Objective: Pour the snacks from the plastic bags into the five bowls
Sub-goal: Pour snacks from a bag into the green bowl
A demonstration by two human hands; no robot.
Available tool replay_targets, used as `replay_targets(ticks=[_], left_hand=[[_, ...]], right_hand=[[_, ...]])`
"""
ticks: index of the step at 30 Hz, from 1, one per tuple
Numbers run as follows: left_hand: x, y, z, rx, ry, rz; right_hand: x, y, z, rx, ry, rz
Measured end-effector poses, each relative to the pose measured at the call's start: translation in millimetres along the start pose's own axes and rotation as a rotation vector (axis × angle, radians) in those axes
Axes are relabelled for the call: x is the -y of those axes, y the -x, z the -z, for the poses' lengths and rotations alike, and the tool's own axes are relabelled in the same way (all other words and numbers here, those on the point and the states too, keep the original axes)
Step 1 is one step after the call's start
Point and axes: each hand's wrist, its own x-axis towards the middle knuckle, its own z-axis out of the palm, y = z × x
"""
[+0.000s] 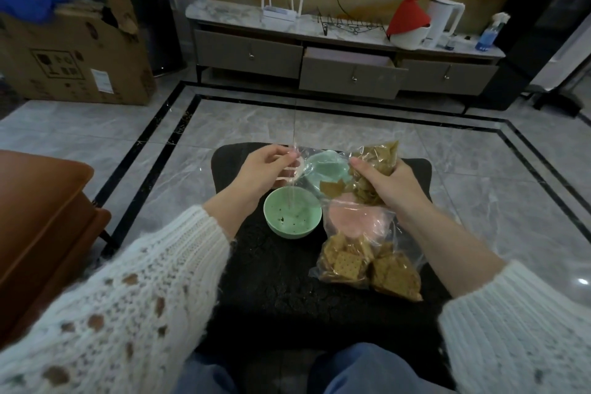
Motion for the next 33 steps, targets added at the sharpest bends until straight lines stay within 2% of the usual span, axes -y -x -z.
replay_targets(ticks=[9, 16, 21, 24, 33], left_hand=[[26.4, 1.4, 8.7, -0.069, 0.058, 0.034], [32.8, -2.3, 18.2, -0.125, 0.080, 0.037], [44.7, -1.7, 24.1, -0.108, 0.068, 0.118], [52.5, -0.5, 25.4, -0.083, 0.082, 0.192], [62.0, 5.3, 24.2, -0.093, 0.055, 0.230]], right_hand=[[7.7, -11.8, -12.2, 0.075, 0.067, 0.049], [19.5, -24.6, -21.7, 0.086, 0.207, 0.103], [22.9, -31.9, -30.2, 0.114, 0.358, 0.132], [17.8, -35.4, -32.2, 0.141, 0.356, 0.105], [7.8, -40.1, -42.3, 0.120, 0.396, 0.091]])
